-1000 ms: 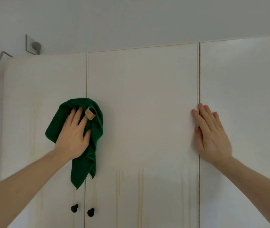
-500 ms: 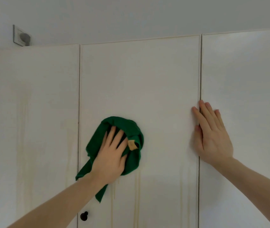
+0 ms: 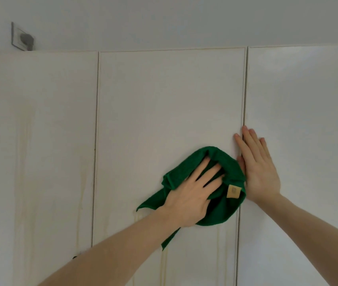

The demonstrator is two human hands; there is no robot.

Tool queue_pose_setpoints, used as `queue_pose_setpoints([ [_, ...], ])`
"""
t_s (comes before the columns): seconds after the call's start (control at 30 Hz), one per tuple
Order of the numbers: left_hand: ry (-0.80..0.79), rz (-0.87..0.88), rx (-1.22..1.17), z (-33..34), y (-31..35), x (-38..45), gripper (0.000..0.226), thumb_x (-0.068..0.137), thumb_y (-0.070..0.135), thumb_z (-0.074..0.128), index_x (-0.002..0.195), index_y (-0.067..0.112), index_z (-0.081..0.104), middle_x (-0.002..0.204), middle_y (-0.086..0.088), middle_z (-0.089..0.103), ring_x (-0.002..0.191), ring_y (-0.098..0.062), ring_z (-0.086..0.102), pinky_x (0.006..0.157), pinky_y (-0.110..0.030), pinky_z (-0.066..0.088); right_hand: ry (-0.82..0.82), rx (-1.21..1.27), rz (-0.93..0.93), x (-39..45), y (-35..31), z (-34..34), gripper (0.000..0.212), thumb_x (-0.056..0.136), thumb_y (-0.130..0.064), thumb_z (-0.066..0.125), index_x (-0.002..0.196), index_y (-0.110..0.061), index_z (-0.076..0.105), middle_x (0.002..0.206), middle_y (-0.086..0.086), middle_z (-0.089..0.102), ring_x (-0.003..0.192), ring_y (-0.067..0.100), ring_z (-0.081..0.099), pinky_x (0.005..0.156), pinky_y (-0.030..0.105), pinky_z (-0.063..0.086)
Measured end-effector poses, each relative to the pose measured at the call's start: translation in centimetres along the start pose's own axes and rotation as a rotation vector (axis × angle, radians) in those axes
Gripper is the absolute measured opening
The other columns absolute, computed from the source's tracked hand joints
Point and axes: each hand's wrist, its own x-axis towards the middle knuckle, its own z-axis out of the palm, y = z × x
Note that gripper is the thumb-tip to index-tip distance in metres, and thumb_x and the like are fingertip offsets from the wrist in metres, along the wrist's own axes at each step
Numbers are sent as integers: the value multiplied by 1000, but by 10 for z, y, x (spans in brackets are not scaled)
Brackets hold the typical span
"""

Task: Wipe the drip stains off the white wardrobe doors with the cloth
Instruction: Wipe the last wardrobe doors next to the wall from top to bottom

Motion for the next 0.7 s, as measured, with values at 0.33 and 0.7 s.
queue_pose_setpoints([
  [0.33, 187, -334, -12, -49, -97, -26, 59, 96, 20, 52, 153, 15, 38, 163, -8, 26, 152, -38, 15, 126, -46, 3, 36, 17, 2, 1, -1, -1, 56, 100, -9, 36, 156, -2, 37, 167, 14, 27, 157, 28, 20, 128, 49, 14],
  [0.7, 98, -557, 17, -28, -140, -66, 63, 97, 33, 30, 157, 11, 27, 162, -13, 25, 153, -40, 9, 123, -60, 11, 48, 5, 8, 1, -2, 2, 56, 100, -9, 33, 155, 0, 38, 167, 16, 27, 157, 32, 22, 128, 52, 15],
])
